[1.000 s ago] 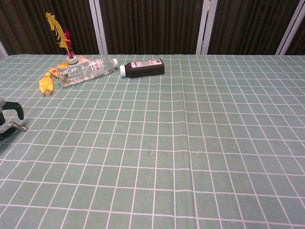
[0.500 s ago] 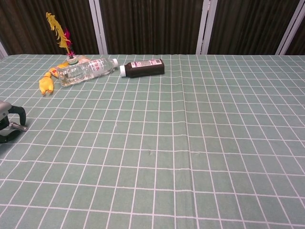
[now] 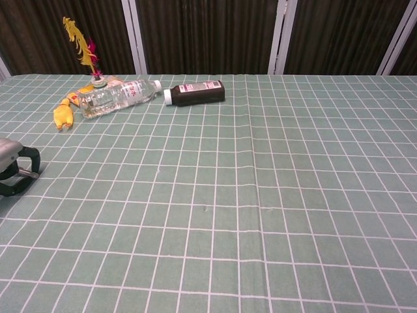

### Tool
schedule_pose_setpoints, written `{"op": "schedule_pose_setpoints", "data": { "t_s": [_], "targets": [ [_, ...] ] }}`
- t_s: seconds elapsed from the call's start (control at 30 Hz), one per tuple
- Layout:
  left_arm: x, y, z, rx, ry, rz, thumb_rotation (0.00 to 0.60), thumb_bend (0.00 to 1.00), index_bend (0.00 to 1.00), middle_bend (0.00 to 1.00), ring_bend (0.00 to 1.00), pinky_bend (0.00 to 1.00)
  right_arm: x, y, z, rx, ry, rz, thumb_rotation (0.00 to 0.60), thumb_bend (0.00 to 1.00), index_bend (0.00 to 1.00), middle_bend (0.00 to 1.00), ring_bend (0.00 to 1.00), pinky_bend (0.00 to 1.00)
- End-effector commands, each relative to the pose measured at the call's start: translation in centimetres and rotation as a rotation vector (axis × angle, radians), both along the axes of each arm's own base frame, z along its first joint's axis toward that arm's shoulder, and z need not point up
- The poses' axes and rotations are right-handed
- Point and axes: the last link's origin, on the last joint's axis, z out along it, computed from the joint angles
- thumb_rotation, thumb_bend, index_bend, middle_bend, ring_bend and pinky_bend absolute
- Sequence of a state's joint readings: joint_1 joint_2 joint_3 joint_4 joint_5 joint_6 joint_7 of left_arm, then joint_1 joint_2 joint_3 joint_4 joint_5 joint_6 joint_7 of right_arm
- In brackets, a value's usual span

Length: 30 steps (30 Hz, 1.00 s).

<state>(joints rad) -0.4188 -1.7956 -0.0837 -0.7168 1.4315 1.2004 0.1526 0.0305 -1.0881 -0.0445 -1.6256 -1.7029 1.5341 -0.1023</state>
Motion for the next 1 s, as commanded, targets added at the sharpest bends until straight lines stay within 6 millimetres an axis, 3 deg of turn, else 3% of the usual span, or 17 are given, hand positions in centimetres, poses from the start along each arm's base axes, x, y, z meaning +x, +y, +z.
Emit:
{"op": "schedule_pose_setpoints", "data": {
  "t_s": [0.03,0.47,0.67,1.0],
  "targets": [
    [0.1,0.0,-0.1,-0.003,0.002,-0.002,0.6,0.41,0.51,1.0,1.0,1.0,0.0,0.0,0.0,0.0,0.0,0.0,0.6,0.34,0.0,0.0,0.0,0.0],
    [0.6,-0.1,-0.5,-0.012,0.001,-0.018,0.6,0.41,0.51,1.0,1.0,1.0,0.0,0.0,0.0,0.0,0.0,0.0,0.6,0.34,0.0,0.0,0.0,0.0],
    [0.9,-0.2,-0.3,0.0,-0.026,-0.03,0.6,0.41,0.57,1.0,1.0,1.0,0.0,0.0,0.0,0.001,0.0,0.0,0.6,0.34,0.0,0.0,0.0,0.0],
    [1.1,0.0,1.2,0.032,-0.211,0.007,0.6,0.41,0.6,1.0,1.0,1.0,0.0,0.1,-0.1,0.003,0.003,0.001,0.6,0.34,0.0,0.0,0.0,0.0]
  ]
}}
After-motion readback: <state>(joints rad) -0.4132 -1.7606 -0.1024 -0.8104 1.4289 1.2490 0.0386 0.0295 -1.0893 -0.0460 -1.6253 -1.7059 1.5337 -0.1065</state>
